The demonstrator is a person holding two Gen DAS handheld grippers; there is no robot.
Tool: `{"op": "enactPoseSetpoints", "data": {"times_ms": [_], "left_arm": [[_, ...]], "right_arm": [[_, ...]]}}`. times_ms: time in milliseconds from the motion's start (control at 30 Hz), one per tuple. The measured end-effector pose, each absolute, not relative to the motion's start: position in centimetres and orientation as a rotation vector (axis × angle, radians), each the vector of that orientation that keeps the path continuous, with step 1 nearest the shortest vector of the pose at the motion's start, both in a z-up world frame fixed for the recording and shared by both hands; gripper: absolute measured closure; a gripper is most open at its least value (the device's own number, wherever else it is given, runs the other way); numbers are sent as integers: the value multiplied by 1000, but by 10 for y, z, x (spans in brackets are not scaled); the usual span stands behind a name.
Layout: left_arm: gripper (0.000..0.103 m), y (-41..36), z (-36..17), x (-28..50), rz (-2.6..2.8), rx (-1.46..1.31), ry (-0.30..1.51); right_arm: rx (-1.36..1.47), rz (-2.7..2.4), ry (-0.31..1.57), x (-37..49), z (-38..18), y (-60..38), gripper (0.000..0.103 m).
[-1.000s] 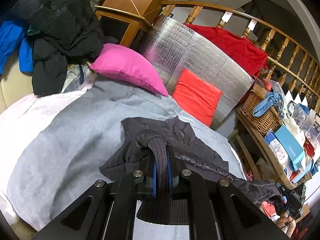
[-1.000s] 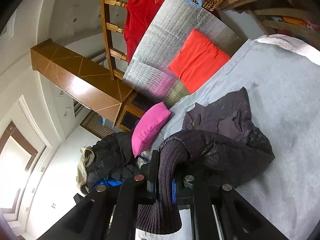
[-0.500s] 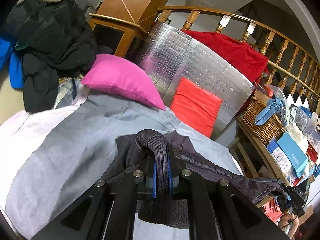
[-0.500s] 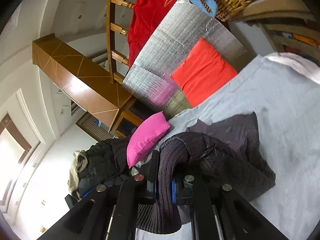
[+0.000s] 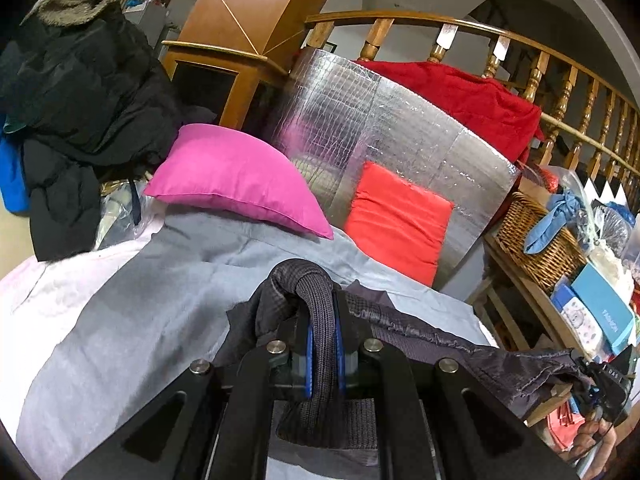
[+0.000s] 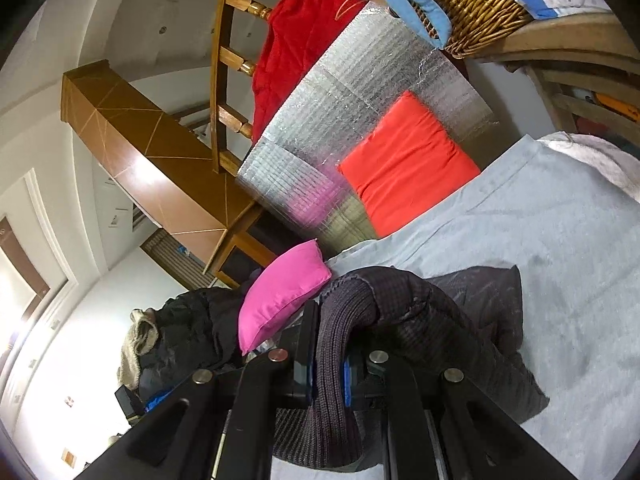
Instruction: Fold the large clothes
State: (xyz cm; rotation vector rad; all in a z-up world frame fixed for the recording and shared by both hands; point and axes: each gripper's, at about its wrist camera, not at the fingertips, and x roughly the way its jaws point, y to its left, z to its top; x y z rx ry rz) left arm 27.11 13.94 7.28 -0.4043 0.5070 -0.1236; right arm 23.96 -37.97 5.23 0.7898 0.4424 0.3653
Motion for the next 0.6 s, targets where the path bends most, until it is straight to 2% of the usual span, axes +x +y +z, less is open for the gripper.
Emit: {"op": "enactPoseSetpoints", "data": {"times_ms": [600], "left_arm": [[94,121,57,353,-97,-333,539]], "right_arm": [[749,293,494,331,44,-386,93]]}}
